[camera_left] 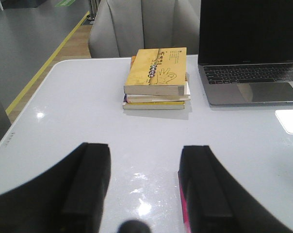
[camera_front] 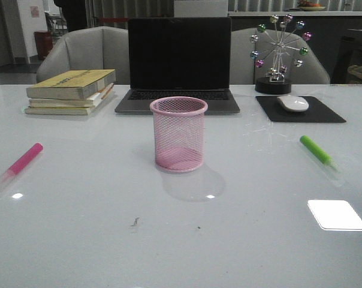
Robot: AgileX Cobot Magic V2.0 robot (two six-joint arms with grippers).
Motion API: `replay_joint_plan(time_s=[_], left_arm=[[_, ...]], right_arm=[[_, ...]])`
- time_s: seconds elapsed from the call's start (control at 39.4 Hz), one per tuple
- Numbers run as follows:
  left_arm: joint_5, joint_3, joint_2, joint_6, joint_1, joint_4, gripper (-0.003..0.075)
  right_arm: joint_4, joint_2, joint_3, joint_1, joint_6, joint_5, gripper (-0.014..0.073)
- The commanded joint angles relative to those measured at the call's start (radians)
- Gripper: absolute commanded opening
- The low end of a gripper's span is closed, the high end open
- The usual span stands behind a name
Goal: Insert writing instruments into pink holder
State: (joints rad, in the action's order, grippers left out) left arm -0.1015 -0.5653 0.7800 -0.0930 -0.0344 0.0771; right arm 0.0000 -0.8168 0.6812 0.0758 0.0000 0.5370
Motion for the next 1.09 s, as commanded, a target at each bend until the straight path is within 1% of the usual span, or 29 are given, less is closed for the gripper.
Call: replay_joint_plan(time_s=[0.0,0.08,0.18,0.28,0.46,0.58,0.71,0.86,0.97,1.07], left_arm=[[0.090,-0.035,-0.004,0.010,0.002,0.001,0.0404],[0.090,-0.035,-0.004,0.010,0.002,0.001,0.0404],[0.090,-0.035,-0.004,0.010,0.002,0.001,0.0404],[0.090,-0.035,-0.004,0.010,0.002,0.001,0.0404],[0.090,-0.035,-0.004,0.010,0.002,0.001,0.0404],[0.090,-0.035,-0.004,0.010,0.002,0.001,0.0404],[0.090,-0.035,-0.004,0.010,0.002,0.001,0.0404],[0.090,-0.035,-0.004,0.010,0.002,0.001,0.0404],[0.090,-0.035,-0.004,0.010,0.002,0.001,0.0404],[0.090,-0.035,-0.004,0.010,0.002,0.001,0.0404]], right_arm=[[0.000,-0.064,0.088,-0.003,0.000,-0.041,0.0319],[0.000,-0.118,0.148,-0.003,0.000,-0.009,0.0319],[0.025,-0.204,0.237,-0.004,-0.034,0.054,0.0319],[0.071,-0.288,0.327,-0.004,-0.079,0.104,0.0319],[0.175,-0.452,0.478,-0.004,-0.158,0.142,0.0319],[0.231,-0.563,0.572,-0.004,-0.225,0.203,0.0319],[0.244,-0.661,0.646,-0.004,-0.236,0.264,0.0325],[0.250,-0.769,0.722,-0.022,-0.246,0.337,0.0383],[0.250,-0.839,0.760,-0.047,-0.246,0.339,0.0391],[0.250,-0.892,0.786,-0.079,-0.245,0.311,0.0391]])
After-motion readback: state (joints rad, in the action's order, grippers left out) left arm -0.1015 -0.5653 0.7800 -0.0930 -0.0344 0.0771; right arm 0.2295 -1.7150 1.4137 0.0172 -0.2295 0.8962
